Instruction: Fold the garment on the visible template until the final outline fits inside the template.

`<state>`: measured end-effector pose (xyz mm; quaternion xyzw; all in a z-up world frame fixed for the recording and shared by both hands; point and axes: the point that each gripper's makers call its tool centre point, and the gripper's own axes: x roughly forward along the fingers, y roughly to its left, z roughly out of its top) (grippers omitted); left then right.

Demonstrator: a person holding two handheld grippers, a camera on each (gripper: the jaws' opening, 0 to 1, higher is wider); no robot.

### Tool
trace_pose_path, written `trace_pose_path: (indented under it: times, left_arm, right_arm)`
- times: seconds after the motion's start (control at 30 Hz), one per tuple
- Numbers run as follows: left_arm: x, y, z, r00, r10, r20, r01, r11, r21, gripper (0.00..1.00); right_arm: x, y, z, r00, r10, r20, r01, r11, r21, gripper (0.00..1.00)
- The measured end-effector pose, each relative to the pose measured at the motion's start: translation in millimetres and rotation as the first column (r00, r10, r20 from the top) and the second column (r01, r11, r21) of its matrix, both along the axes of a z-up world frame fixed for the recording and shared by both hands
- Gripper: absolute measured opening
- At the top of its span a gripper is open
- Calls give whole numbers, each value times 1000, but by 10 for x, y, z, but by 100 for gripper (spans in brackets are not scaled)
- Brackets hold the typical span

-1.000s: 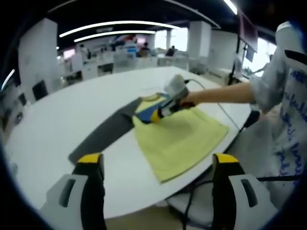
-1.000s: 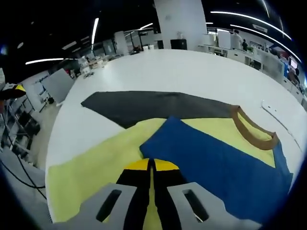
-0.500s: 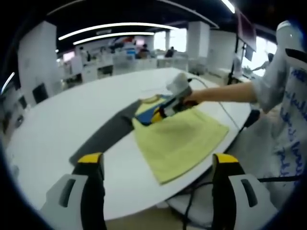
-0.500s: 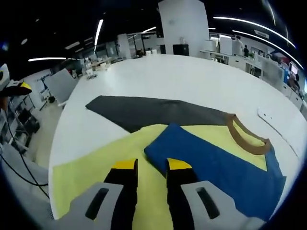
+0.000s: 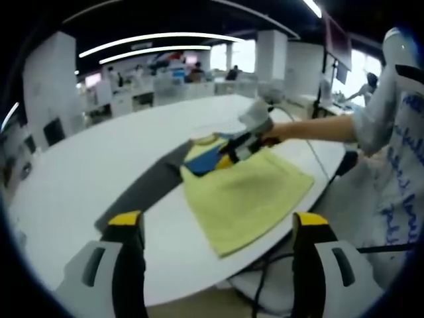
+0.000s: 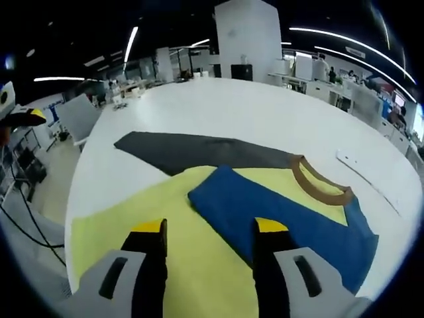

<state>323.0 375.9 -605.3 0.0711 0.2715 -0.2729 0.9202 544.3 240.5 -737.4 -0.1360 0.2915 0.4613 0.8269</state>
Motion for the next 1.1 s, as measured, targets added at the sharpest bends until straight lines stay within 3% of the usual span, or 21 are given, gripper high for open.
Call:
trace_pose_path:
  times: [0.17, 0.3, 0.53, 0.7, 1.1]
  left_arm:
    - [-13, -32, 15, 1000, -8, 1, 8, 1000, 0, 88]
    - [-18, -42, 19, 1000, -9, 1, 9, 1000, 1, 88]
    - [-32, -69, 1, 1000, -12, -7, 12, 1000, 1, 87]
    - [-31, -75, 15, 1000, -12, -3, 12, 1000, 3, 87]
    - [-38, -94, -27, 1000, -21, -9, 21, 999, 30, 86]
  right_arm:
    - [-73, -104, 18, 1000, 8, 9, -8, 1000, -5, 60]
    - [-143, -108, 4, 999, 32, -15, -32, 999, 10, 72]
    - [-211, -196, 53, 1000, 28, -9, -28, 1000, 6, 81]
    - [-231, -243, 141, 1000, 7, 1, -7, 1000, 24, 95]
    - [-456, -399, 260, 1000, -6, 4, 5, 1000, 25, 100]
